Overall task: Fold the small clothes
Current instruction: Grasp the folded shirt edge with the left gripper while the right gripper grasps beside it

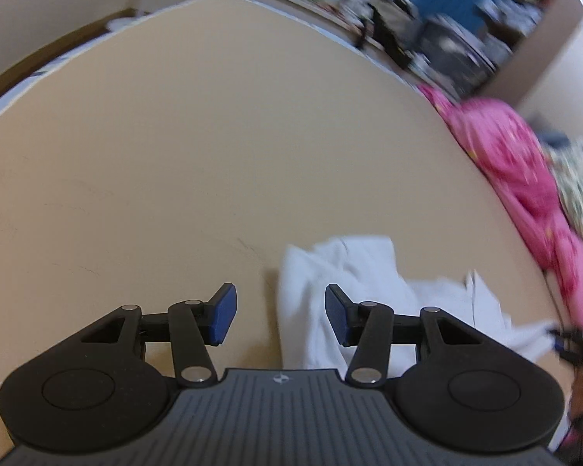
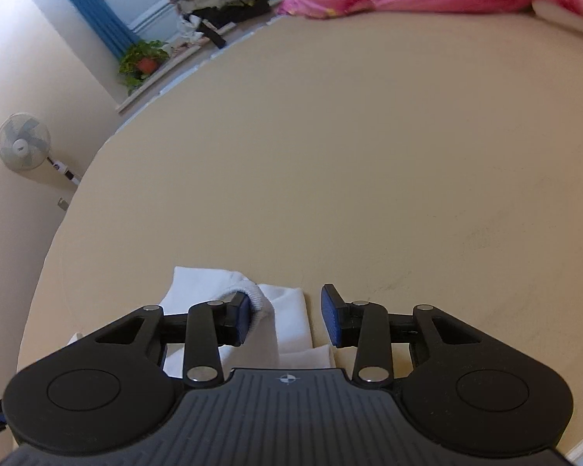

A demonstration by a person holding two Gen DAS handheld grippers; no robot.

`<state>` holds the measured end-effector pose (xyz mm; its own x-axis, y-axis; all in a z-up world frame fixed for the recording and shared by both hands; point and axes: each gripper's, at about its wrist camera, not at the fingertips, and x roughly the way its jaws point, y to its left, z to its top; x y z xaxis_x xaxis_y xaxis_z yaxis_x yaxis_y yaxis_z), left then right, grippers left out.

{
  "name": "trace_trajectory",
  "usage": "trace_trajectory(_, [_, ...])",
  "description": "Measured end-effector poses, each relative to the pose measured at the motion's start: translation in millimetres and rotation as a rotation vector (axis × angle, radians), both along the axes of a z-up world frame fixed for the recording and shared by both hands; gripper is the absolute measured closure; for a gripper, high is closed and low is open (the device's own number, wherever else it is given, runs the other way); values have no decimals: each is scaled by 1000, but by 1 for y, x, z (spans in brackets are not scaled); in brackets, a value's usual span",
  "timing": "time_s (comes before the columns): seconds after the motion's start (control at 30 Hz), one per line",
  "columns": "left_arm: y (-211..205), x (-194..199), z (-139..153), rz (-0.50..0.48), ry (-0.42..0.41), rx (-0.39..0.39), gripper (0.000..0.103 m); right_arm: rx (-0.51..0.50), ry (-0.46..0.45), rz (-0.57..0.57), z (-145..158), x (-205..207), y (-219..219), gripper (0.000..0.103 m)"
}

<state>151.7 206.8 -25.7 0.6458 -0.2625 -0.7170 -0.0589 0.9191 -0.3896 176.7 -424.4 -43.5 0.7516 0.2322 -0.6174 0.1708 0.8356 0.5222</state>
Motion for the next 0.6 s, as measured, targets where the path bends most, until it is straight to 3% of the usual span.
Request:
trace_trajectory(0.33, [-46,14,-22,-161,-4,143,50,74,15,12,-2,-11,-16,58])
trace_trajectory(0.37, [-51,16,-24,-170,-13,159,53,82,15,17,-2,-11,-17,58])
trace_trajectory(0.4, [-54,17,-24,-182,-26,169,64,91,15,20,-1,-12,-19,58])
trace_trajectory(0.43, [-57,19,-25,-199,-39,171,87,100,18,21,-1,-12,-21,57])
trace_trajectory(0.47, [-59,20,-25,-219,-47,168,95,112,26,21,-3,-11,-22,55])
trace_trajectory(0.53, [-56,19,-17,-210,-110,172,97,135,34,17,-4,-10,-25,54])
trace_trajectory(0.6, [-37,19,-7,-100,-164,79,97,156,28,15,-4,-10,-26,54])
